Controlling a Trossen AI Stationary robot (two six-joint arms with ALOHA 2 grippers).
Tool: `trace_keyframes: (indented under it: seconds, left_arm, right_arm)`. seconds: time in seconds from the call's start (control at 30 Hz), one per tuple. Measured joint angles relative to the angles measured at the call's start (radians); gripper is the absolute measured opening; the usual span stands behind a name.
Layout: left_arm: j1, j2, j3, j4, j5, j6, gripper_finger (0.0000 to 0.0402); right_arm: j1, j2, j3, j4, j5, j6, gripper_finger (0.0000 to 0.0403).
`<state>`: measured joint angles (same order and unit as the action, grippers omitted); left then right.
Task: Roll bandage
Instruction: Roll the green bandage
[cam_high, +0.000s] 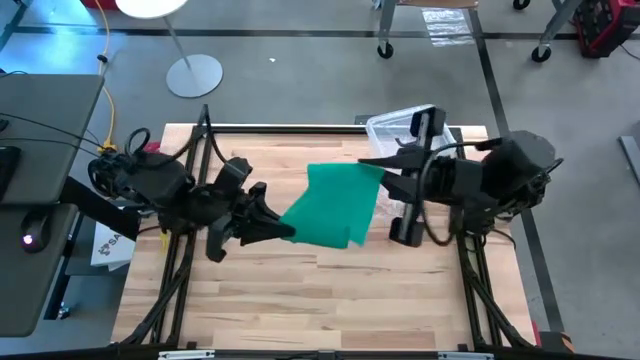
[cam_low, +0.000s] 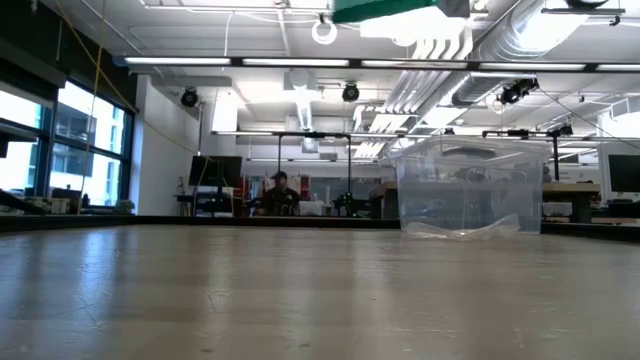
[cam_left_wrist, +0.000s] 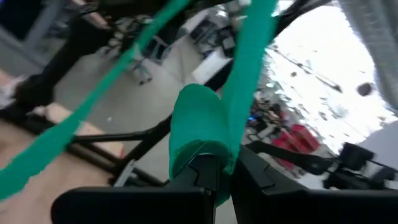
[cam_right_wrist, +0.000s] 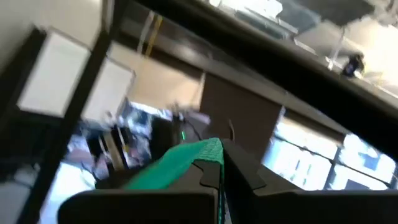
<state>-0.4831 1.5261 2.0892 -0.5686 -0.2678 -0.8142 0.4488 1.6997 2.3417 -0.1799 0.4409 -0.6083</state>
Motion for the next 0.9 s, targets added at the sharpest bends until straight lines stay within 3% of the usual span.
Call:
trace_keyframes:
  seconds: [0.13,0.5,0.67,0.9]
  left_arm:
    - [0.007,0.0,0.0,-0.074,-0.058,-0.038,0.0017]
    - [0.017,-0.007,0.0,-0.086,-0.123,-0.006,0.0017]
    - [0.026,-0.009,0.0,0.007,-0.086,0.062,0.0017]
    - [0.025,-0.009,0.0,0.051,-0.03,0.082,0.0017]
  right_arm:
    - [0.007,0.0,0.0,0.036,-0.074,0.006,0.0]
    - [0.08,-0.036,0.0,0.016,-0.081,0.007,0.0]
    - [0.081,-0.049,0.0,-0.039,0.041,0.036,0.0]
    - [0.025,-0.044,0.0,-0.247,0.205,0.135,0.0]
